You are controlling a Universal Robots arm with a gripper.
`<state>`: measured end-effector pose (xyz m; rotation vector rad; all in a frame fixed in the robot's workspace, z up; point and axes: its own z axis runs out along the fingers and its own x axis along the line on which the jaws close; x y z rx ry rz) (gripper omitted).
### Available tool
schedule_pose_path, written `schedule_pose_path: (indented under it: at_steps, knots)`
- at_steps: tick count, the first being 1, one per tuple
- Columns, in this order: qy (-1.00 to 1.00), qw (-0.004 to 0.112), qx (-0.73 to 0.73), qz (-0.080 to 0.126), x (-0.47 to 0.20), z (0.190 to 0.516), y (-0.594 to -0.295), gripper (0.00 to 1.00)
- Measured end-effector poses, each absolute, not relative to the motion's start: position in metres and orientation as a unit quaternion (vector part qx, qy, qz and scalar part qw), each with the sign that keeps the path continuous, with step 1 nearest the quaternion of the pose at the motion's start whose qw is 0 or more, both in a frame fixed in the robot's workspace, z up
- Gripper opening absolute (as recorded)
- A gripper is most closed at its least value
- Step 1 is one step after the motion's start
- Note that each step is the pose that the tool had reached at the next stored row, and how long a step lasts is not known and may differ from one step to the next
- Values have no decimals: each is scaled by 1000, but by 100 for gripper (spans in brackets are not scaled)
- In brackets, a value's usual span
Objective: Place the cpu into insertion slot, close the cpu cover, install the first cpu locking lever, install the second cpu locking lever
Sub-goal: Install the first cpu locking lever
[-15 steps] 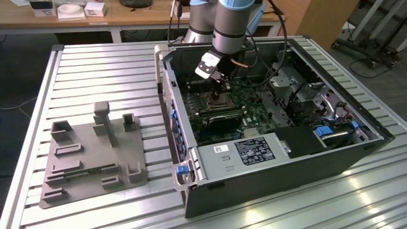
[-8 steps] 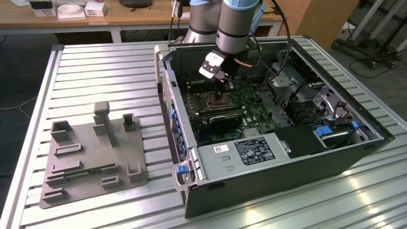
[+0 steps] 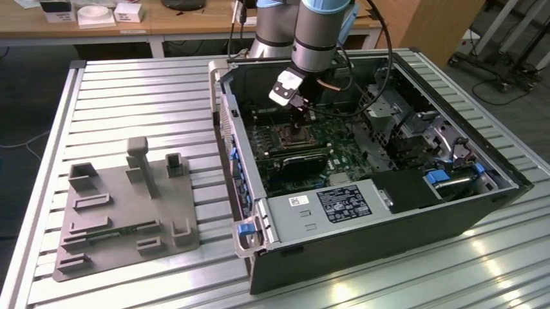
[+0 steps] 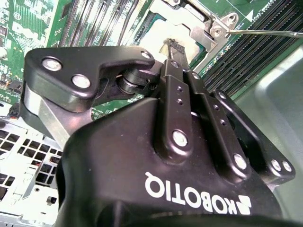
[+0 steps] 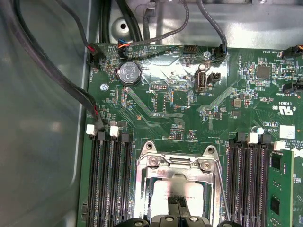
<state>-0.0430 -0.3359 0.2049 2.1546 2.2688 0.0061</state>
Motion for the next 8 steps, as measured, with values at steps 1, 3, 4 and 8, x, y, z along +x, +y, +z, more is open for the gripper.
schedule_pose_path:
  at_steps: [1, 3, 4, 8]
  knots:
    - [725, 6, 689, 2, -43, 205, -336, 10]
    - [725, 6, 689, 2, -43, 205, -336, 10]
    - [725, 6, 689, 2, -43, 205, -336, 10]
    - [725, 6, 689, 2, -43, 210, -336, 10]
